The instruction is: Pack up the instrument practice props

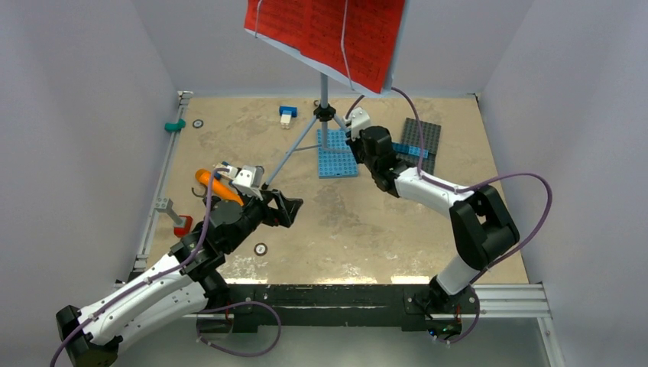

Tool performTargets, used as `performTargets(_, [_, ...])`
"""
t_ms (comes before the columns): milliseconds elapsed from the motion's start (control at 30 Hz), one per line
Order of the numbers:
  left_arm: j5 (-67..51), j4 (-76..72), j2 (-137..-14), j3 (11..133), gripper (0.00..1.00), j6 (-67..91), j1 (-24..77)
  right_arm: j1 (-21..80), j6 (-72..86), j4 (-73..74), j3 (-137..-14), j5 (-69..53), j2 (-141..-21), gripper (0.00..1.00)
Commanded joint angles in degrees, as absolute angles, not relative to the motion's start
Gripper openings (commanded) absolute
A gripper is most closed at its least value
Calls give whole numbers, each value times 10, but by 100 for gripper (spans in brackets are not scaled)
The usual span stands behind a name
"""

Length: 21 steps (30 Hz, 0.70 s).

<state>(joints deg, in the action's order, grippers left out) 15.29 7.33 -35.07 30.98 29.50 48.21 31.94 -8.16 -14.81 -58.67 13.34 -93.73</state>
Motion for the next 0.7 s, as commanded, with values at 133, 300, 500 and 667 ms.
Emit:
performTargets(133, [138, 19, -375, 307, 93, 303, 484, 316, -41, -129, -531, 130, -848, 0])
performTargets(300, [138, 10, -397, 306, 93, 306, 484, 316, -43, -137, -472, 90, -785, 0])
performTargets(500, [167, -44, -426, 297, 96, 310, 484, 316, -46, -144, -409, 68, -726, 0])
performTargets(667, [208, -101, -488, 307, 100, 291, 484, 316, -34, -120, -403, 70, -712, 0])
